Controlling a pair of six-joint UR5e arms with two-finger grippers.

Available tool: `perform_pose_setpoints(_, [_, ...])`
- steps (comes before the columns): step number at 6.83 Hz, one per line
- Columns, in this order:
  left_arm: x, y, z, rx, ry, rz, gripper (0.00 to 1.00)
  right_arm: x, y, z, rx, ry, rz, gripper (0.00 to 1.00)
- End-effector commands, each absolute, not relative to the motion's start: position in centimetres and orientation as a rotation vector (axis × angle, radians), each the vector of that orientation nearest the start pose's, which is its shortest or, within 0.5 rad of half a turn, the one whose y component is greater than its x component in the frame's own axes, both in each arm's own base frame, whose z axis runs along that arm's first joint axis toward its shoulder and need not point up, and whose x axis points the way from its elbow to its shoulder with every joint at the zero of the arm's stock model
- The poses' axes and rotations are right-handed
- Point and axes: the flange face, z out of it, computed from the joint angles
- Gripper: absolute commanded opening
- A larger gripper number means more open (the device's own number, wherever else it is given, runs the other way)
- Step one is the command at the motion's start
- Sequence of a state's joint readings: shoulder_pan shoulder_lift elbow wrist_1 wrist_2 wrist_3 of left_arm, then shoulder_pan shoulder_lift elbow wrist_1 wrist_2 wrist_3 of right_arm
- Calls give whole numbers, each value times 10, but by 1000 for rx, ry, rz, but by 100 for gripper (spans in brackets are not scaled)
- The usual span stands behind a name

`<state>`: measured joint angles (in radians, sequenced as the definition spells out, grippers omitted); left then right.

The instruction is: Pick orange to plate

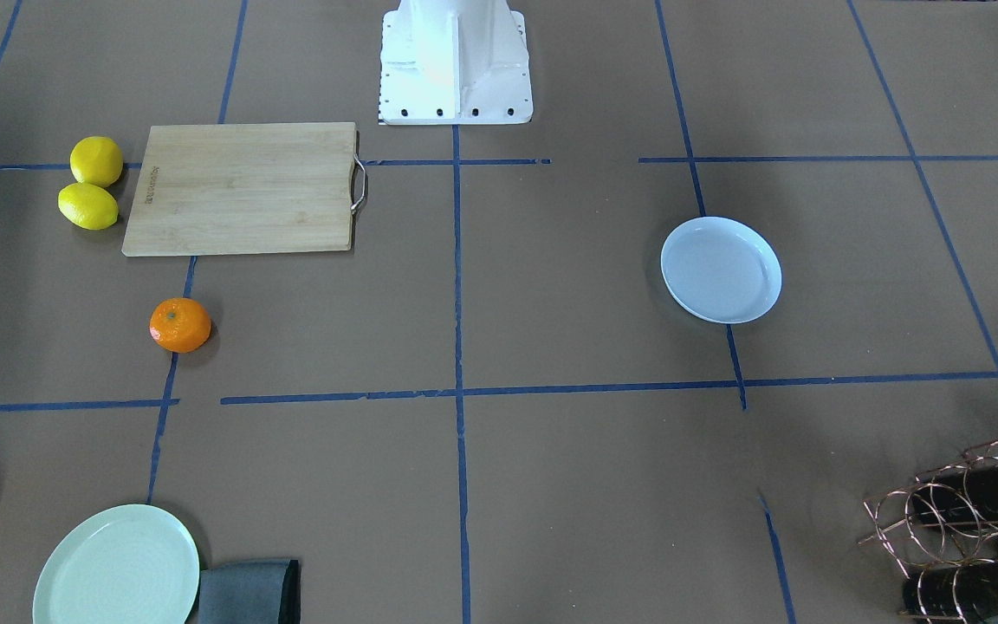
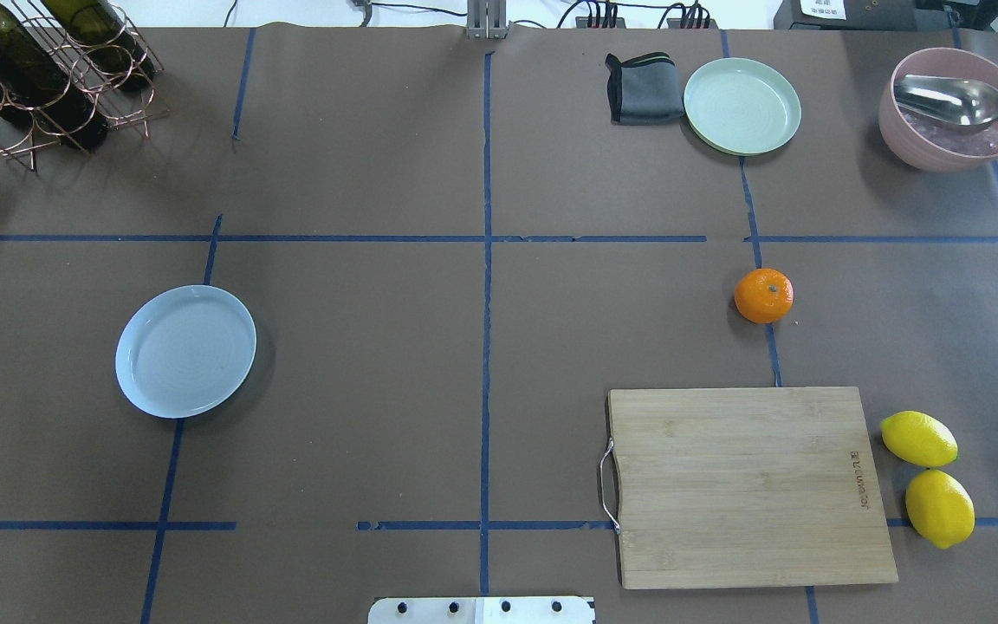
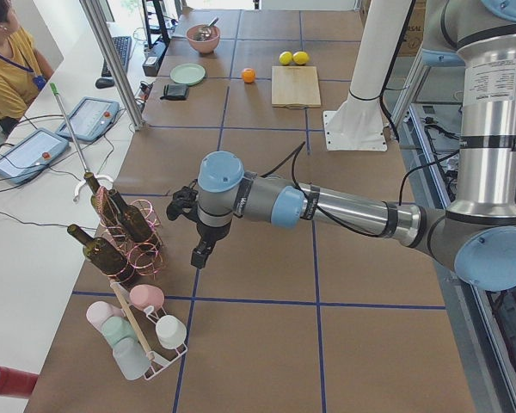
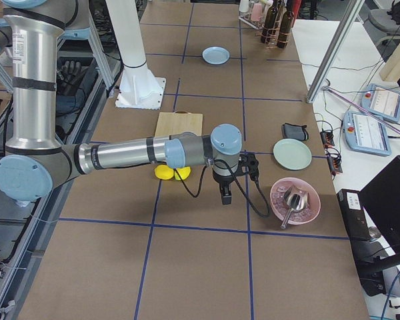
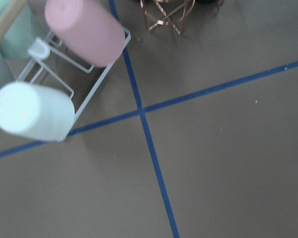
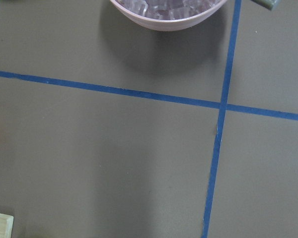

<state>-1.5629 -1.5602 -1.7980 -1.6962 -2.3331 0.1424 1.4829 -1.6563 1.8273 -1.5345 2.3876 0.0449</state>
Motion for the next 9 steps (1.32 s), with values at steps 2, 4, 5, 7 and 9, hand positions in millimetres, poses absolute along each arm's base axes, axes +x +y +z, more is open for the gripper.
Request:
perform_pose_setpoints(2, [-31, -499, 514, 502, 828, 331, 100, 0, -471, 547, 259, -839, -218, 100])
perform_pose_setpoints(4, [65, -480, 517, 431, 929, 324, 100, -1, -466, 554, 247, -839, -219, 100])
perform_pose_setpoints(5, [104, -464, 521, 339, 978, 223, 100, -1, -466, 554, 247, -839, -217, 100])
perform_pose_setpoints(7, [171, -418, 540, 312, 990, 106, 100, -1, -461, 560, 234, -838, -212, 100])
perform_pose_setpoints(9, [250, -383, 539, 222, 1008, -51, 88, -1, -460, 562, 232, -837, -215, 100])
